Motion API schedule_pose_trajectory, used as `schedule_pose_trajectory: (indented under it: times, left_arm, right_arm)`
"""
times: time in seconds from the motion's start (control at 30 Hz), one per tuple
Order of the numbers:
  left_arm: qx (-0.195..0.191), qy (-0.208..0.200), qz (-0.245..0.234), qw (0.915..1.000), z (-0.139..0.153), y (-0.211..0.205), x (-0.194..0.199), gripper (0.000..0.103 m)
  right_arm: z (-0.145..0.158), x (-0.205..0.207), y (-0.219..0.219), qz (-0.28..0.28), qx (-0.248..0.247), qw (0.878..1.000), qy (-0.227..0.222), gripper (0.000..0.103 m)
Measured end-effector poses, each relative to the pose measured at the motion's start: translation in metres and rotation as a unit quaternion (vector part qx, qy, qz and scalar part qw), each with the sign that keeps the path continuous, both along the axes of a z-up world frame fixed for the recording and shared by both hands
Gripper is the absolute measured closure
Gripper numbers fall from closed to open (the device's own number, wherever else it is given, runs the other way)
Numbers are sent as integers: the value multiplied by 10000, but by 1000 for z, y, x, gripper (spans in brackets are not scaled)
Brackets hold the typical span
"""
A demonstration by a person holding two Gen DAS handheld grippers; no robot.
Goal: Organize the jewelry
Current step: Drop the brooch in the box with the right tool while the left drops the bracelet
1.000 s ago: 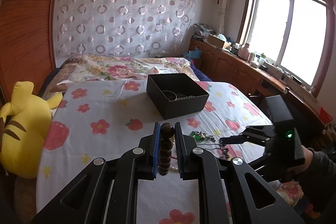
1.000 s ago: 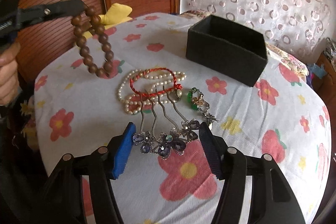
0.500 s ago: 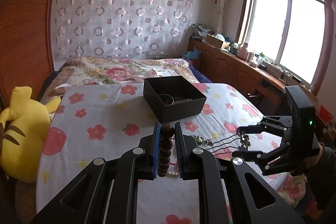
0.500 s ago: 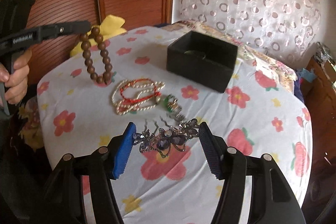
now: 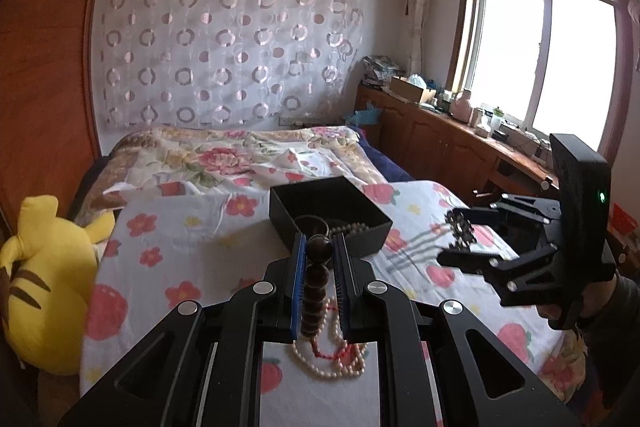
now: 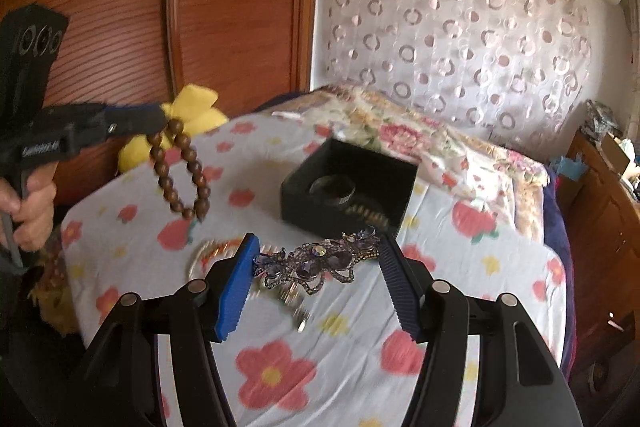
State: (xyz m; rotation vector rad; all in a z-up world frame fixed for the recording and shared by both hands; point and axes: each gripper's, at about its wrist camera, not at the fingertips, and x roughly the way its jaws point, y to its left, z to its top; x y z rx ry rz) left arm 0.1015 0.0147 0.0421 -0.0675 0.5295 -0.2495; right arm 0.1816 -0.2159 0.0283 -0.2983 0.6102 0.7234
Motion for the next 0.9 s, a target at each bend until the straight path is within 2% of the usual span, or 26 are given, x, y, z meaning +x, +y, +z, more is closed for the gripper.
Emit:
schedule_pose_trajectory:
  times: [0.3,0.53,0.73,0.77,0.83,0.9]
  left_arm:
    - [153,-96,48,9998,14,-2,17,91]
    - [219,-39,74,9997,15,-1,28,91]
    - [279,14,84,9996,15,1,45,91]
    - [286,35,90,9995,16,1,50,91]
    - [315,69,105,9994,16,1,59,91]
    - [339,99,123,9993,16,-1,68,91]
  right_arm:
    - [12,54,19,-304,224,9991,-205,39]
    - [-21,101,40,-568,55,9983,123,39]
    - [-52,121,49,-699,-54,9962,507,38]
    - [-53,122,49,-718,-19,9961,520,38]
    - [-52,120,45,-733,58,9958,550,31]
    - [-48,118,39,-733,144,9957,550,30]
